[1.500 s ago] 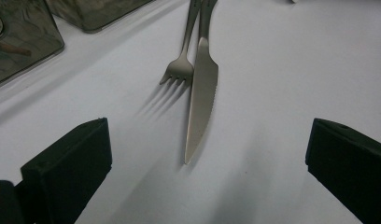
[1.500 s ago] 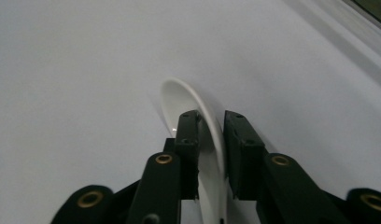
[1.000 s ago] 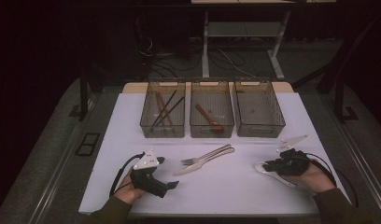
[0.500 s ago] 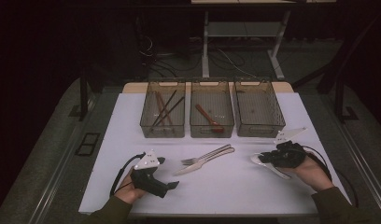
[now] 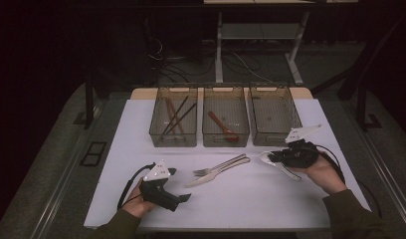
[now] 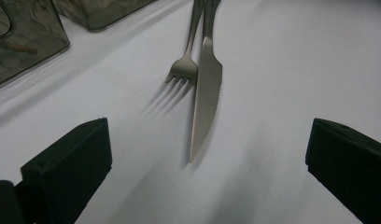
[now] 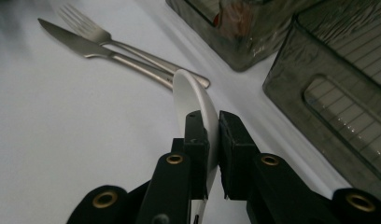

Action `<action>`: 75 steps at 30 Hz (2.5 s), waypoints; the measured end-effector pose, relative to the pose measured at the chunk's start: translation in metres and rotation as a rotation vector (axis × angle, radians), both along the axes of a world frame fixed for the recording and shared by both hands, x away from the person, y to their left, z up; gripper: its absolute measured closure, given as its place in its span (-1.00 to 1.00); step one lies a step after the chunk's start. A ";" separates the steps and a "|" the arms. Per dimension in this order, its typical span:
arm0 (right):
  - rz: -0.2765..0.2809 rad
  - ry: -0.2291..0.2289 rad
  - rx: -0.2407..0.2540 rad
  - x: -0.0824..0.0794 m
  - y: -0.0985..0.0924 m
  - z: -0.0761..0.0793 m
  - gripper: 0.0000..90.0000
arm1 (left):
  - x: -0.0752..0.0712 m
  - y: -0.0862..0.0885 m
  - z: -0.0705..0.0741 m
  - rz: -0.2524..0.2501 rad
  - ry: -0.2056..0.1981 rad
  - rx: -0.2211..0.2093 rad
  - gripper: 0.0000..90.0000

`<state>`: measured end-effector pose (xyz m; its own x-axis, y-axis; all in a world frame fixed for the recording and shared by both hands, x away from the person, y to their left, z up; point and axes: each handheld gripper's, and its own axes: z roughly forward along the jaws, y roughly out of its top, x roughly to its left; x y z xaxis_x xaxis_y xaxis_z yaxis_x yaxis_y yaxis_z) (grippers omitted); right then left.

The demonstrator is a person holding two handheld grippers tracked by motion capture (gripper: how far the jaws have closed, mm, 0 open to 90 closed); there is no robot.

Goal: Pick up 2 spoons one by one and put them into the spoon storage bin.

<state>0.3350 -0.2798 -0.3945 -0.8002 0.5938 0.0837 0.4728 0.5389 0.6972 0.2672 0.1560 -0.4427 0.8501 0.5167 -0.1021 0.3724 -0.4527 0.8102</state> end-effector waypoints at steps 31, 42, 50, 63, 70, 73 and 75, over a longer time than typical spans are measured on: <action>0.019 -0.104 0.095 0.065 0.067 0.049 0.83 | 0.000 0.000 -0.001 -0.001 0.004 -0.002 -1.00; 0.017 -0.112 0.062 0.097 0.102 0.063 0.83 | 0.000 0.000 -0.001 0.000 0.006 -0.007 -1.00; -0.011 -0.094 0.037 0.124 0.122 0.056 0.83 | -0.001 0.000 0.000 -0.002 0.005 -0.009 -1.00; 0.017 -0.007 -0.034 0.140 0.144 0.020 0.79 | -0.001 0.000 0.000 -0.008 0.000 -0.009 -1.00; 0.030 0.009 0.037 0.131 0.136 0.023 0.19 | -0.001 0.000 0.000 -0.010 -0.001 -0.003 -1.00; 0.016 -0.001 0.071 0.128 0.127 0.027 0.08 | -0.002 0.000 0.000 -0.009 0.000 -0.004 -1.00; 0.015 0.000 0.093 0.124 0.120 0.029 0.04 | -0.001 0.000 0.000 -0.009 0.001 -0.002 -1.00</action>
